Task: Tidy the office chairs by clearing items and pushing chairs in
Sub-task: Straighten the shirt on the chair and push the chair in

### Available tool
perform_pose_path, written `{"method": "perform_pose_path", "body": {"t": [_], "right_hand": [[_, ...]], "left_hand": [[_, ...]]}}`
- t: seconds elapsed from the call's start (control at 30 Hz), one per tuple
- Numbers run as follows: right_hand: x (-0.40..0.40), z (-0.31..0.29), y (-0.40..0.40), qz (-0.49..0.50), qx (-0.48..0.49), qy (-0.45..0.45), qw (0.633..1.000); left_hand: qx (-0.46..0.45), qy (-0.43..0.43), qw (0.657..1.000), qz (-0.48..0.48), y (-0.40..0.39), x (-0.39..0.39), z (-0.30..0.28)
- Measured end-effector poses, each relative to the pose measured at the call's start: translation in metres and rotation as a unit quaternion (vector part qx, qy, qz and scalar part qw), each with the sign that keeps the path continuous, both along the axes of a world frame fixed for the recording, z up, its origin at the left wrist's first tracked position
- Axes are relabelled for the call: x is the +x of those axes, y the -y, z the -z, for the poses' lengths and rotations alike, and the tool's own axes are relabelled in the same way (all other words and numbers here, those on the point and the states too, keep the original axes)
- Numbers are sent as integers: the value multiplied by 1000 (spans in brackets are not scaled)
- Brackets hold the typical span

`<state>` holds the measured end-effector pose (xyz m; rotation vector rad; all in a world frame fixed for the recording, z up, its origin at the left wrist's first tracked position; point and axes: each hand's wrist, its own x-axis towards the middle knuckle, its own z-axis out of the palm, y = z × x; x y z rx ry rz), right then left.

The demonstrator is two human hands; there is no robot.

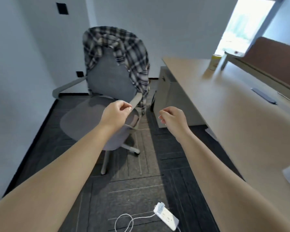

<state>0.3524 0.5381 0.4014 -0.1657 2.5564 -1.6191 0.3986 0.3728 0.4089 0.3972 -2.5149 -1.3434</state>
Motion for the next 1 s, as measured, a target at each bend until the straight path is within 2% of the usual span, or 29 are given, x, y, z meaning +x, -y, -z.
{"method": "perform_pose_path", "body": {"t": [0.3,0.6,0.8,1.0], "right_hand": [[25,11,211,-5,-46,30,998],[35,24,353,-53,-45,73,995],[5,26,417,-72,-50,88,992],[-60,40,480,-72,-61,98,991]], "left_hand": [[2,12,998,-67,202,56,0],[23,16,994,-107,333,80,6],[38,23,989,-139,400,64,13],[37,32,989,-142,461,2,29]]}}
